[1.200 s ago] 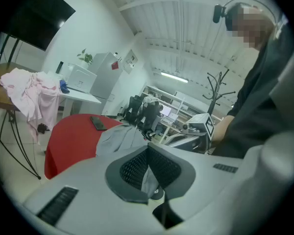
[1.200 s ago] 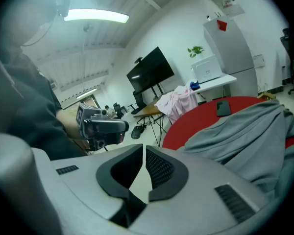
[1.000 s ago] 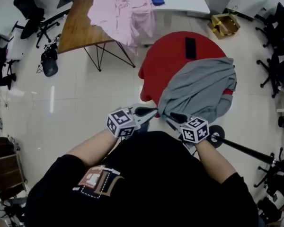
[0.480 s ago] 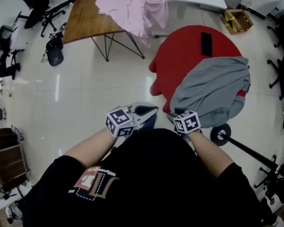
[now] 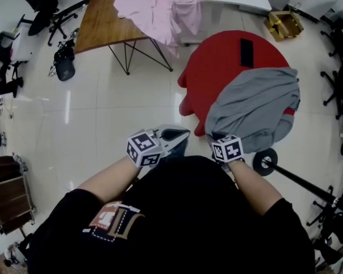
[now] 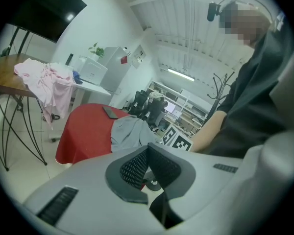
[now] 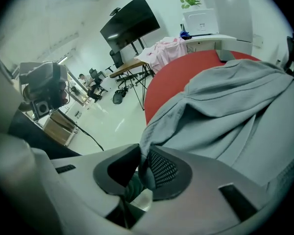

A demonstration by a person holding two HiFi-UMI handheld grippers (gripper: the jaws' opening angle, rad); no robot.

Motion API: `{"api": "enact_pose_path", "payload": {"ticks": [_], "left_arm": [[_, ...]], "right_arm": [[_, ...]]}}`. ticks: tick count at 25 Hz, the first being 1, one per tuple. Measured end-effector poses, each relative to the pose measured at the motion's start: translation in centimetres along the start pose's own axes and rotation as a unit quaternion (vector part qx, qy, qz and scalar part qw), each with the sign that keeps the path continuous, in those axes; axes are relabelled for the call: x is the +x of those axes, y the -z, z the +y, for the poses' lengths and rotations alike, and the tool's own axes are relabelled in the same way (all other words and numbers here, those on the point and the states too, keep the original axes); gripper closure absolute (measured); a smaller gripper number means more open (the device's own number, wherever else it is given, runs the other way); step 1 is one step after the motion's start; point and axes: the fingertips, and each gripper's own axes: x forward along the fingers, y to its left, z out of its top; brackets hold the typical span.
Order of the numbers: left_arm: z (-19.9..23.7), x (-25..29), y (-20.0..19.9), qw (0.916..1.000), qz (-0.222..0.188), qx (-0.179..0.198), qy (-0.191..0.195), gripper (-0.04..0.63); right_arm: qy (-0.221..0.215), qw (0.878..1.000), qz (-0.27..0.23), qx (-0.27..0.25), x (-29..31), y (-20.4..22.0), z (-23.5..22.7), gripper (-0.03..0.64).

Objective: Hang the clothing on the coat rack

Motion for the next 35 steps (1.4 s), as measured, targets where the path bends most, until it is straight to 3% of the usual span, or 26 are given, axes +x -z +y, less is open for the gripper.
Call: {"api": "enact_pose_path", "payload": {"ticks": [2,10,11,12,17,22,27,32,35], "left_arm": [[-0.4,0.3,-0.1,1.0,0.003,0.003,0.006,0.603],[-1.1,0.6,0.3,0.9998,0.013,0.013,0.01,0.603],[-1.2,0.5,0.4,0.9998,0.014,0.014,0.009,0.603],[-1.2,0.4,0.4,0.9998,0.014,0.014,0.009,0.603],[-1.0,-0.2,0.0,0.9999,0.002,0.011,0.004,0.603],[-2.1,0.1,-1.6,0.9994,-0.011,0.026,0.02,0.603],[-5.1,2.5,-4.5,0.9952,-0.012,0.077,0.059,0.603],[-10.0,6.6,-9.1,0.983,-0.024,0.13,0.127,0.603],[-13.9,9.0,-11.3,0.9686,-0.045,0.167,0.179,0.603]], "right_arm": [[-0.008,1.0,0.011,0.004,0.0,0.5,0.1,0.488],[0.008,0.999,0.043,-0.025,1.9,1.8,0.2,0.477],[0.013,0.998,0.041,-0.035,2.0,1.7,0.1,0.502],[0.017,0.998,0.036,-0.044,1.9,1.5,0.1,0.571],[-0.009,0.996,-0.013,-0.09,-1.3,-0.2,1.2,0.595],[-0.001,0.991,-0.024,-0.128,-9.5,-0.2,0.5,0.597],[0.043,0.989,-0.059,-0.125,-20.5,0.0,-1.9,0.6],[0.133,0.97,-0.092,-0.182,-31.3,-0.4,-1.9,0.6],[0.188,0.954,-0.125,-0.198,-38.5,-0.3,-1.2,0.6]]}}
